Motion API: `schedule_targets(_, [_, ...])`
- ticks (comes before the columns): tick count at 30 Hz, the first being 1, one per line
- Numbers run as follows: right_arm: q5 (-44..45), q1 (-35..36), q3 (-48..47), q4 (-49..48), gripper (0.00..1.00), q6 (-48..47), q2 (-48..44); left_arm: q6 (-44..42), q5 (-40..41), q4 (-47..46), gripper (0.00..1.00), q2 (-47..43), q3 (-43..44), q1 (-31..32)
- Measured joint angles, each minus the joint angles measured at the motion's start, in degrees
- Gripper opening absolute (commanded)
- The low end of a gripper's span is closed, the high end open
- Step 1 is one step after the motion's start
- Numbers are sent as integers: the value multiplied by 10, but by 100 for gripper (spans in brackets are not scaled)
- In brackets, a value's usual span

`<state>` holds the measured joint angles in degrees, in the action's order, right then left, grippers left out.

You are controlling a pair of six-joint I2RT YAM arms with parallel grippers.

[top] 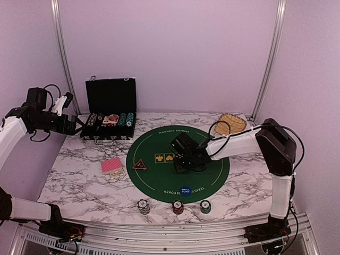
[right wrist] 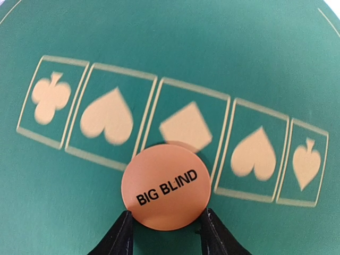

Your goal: Distribute texas hold em gaming equipment

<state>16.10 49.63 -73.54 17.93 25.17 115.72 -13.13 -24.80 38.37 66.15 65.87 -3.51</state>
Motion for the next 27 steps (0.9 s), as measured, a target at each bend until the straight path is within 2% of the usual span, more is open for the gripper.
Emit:
schedule_targets(15, [-2,-97,-207,-5,41,-56,147,-12,18,10,99,0,0,0])
schedule_targets(24, [1,-114,-316,20,41,-75,213,-13,18,11,99,0,0,0])
schedule_targets(27, [-1,-119,-332,26,46,-77,222,-13,18,14,99,0,0,0])
